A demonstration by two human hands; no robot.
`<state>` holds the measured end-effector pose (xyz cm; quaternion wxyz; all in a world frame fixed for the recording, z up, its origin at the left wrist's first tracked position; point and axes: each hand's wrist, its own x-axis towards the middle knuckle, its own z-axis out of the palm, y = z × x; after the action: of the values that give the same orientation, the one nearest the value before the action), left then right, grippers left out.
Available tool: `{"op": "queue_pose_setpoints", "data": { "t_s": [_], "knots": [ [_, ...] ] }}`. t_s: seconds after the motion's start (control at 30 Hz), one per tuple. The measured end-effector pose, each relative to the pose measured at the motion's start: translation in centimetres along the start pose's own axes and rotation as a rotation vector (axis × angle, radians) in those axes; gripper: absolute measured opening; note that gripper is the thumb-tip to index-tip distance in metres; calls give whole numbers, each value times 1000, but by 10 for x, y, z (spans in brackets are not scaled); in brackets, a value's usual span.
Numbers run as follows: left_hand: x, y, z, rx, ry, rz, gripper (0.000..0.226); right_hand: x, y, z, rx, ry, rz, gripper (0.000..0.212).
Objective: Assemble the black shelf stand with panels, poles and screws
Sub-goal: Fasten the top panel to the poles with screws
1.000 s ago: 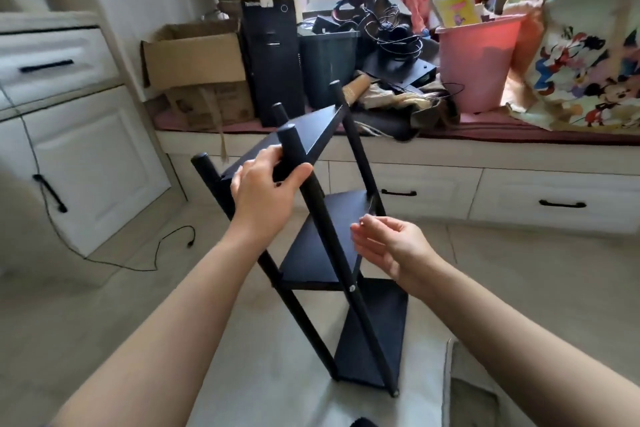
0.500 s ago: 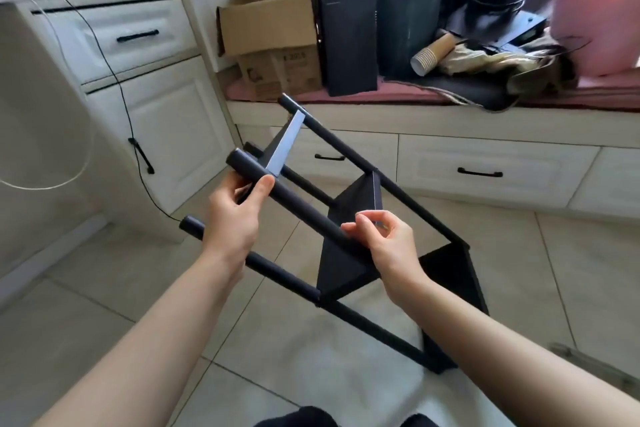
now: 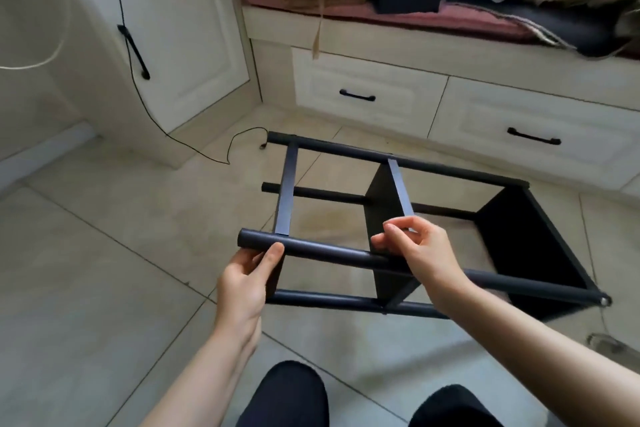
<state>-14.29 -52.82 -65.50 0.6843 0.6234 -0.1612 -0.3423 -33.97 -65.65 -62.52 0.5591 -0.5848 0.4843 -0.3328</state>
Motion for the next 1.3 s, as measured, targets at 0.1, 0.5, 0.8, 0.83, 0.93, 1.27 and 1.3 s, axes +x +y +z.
{"op": "queue_pose_setpoints", "data": {
  "t_s": [0.1,0.5,0.8,0.83,0.93,1.27,1.3],
  "knots": [
    [2,-24,-14,-34,13,-60,20,3,14,9,-34,-25,37,10],
    [22,-85,-56,-141,43,-222,91,25,46,44,-275,-200,79,10],
    [25,-102,-70,-131,41,-316,57,29,53,77,-267,-472,115,10],
    [26,-102,-72,-112,36,-315,52,30,53,79,-267,-486,116,11],
    [27,-104,-77,-75,32,-301,34,32,55,86,-278,-538,149,15],
    [38,-93,-91,303,-194,-127,60,49,66,92,-271,-645,283,16],
    [41,-89,-92,366,-232,-98,64,50,67,92,-265,-657,292,16]
  ]
}}
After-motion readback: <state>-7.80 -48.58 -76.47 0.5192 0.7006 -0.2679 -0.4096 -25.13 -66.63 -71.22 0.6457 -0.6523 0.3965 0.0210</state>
